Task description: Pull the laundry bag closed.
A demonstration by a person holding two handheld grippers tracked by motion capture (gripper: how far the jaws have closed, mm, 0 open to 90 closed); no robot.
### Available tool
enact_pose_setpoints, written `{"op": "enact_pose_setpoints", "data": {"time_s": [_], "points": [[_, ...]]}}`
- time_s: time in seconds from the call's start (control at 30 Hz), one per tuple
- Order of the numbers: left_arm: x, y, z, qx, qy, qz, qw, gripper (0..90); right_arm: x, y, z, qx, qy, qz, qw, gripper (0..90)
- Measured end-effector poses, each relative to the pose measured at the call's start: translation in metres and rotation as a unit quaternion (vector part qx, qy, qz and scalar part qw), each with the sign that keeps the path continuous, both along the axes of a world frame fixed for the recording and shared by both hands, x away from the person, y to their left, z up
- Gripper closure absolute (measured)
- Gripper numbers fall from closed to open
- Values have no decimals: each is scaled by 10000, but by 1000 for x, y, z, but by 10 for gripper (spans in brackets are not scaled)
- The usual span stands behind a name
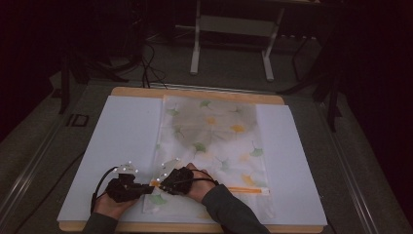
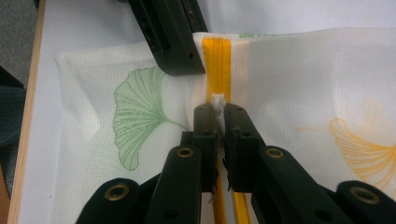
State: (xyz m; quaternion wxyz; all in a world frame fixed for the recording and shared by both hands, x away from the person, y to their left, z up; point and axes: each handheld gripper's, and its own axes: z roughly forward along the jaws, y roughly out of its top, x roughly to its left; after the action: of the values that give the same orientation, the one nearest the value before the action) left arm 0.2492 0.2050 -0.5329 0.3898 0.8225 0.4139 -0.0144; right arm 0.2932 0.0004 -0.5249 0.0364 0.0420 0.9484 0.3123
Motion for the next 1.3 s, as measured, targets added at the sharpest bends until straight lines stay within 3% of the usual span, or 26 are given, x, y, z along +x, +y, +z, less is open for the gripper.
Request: {"op": "enact_pose_setpoints", "data": {"time_s": [1.3], "points": [[0, 8, 0, 45, -30, 63, 10000, 871, -1, -15, 4, -303, 4, -127, 9995, 842]]}}
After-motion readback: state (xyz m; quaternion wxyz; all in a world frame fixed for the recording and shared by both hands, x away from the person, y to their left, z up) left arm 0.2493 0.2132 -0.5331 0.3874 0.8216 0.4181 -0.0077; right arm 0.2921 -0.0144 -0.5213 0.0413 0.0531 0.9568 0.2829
